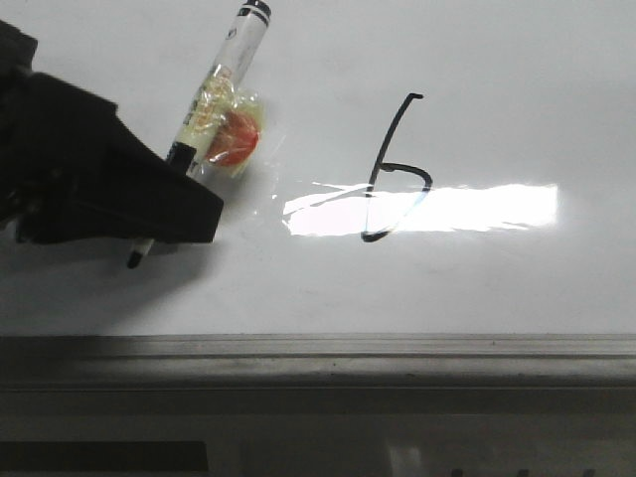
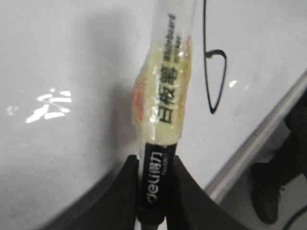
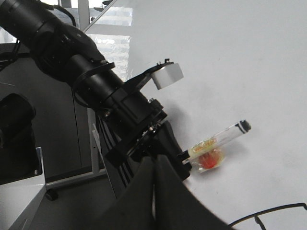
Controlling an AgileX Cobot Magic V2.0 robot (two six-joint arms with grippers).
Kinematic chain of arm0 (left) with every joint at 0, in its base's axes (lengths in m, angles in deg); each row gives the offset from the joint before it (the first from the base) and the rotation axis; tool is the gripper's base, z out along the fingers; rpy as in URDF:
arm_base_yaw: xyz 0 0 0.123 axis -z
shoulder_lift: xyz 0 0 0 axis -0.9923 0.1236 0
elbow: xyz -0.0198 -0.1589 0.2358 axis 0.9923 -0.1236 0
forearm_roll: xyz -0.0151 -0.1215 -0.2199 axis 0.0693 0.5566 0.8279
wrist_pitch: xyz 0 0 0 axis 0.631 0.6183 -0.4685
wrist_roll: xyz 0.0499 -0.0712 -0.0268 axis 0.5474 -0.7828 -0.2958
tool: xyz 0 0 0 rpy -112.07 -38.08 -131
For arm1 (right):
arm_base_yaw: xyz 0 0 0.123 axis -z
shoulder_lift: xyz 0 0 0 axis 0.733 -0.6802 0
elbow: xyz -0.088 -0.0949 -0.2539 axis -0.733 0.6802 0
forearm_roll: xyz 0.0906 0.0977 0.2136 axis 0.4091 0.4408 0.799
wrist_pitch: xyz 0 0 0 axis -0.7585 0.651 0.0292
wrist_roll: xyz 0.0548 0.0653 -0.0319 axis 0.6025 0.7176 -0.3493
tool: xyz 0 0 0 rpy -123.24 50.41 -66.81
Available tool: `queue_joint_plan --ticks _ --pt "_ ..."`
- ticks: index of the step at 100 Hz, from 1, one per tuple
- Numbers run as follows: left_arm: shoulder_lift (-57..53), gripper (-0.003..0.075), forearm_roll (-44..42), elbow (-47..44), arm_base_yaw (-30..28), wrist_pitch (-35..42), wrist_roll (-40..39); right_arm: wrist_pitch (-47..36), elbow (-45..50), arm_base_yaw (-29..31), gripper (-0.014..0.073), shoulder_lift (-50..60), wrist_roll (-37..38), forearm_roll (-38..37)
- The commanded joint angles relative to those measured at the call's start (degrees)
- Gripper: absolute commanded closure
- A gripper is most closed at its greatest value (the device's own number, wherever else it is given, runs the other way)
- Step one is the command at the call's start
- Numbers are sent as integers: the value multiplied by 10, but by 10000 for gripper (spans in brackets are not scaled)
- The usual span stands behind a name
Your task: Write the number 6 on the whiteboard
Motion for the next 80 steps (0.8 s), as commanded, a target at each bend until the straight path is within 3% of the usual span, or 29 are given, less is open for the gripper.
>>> queue_joint_plan --ticks 1,26,45,70,80 --pt "-8 741 26 36 33 64 -6 -38 -15 2 657 2 -3 -4" --pt "30 741 70 81 148 283 -6 -38 -15 2 657 2 -3 -9" --pt "68 741 70 92 165 297 -20 -38 -15 2 657 2 -3 -9" --pt "84 741 50 92 164 414 -52 -38 -15 2 657 2 -3 -9" --pt "84 741 43 92 164 420 -52 -38 -15 2 657 2 -3 -9"
